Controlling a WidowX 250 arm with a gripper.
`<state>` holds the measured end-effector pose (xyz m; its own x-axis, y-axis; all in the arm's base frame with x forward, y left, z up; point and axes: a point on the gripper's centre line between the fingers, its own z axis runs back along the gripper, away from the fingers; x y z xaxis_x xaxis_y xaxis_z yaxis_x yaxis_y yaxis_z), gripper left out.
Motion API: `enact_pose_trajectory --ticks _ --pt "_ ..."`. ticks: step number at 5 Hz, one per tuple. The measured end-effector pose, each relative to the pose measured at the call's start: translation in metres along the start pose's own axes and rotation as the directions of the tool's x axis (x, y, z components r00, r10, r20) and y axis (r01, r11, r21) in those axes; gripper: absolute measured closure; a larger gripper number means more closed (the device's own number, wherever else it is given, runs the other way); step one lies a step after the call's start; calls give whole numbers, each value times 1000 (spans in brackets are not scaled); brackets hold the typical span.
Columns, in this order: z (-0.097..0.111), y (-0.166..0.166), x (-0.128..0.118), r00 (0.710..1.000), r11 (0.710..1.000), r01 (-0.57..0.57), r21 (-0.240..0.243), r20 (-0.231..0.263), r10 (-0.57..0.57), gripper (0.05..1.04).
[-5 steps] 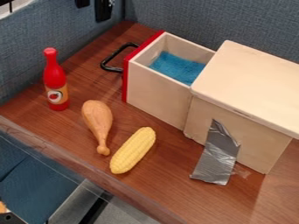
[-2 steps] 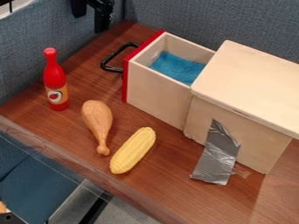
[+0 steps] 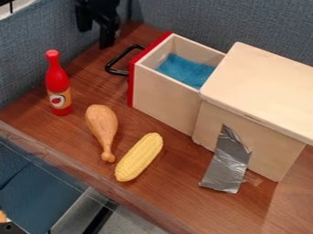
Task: Close the drawer
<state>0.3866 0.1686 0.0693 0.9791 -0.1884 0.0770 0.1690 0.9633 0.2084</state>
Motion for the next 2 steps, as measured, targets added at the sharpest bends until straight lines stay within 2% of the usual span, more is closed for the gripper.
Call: enact_pose_trajectory --ticks 1,2 --pt "-1 2 2 1000 1000 6 18 5 -6 82" --pt "-16 1 -2 1000 1000 13 14 -28 -12 82"
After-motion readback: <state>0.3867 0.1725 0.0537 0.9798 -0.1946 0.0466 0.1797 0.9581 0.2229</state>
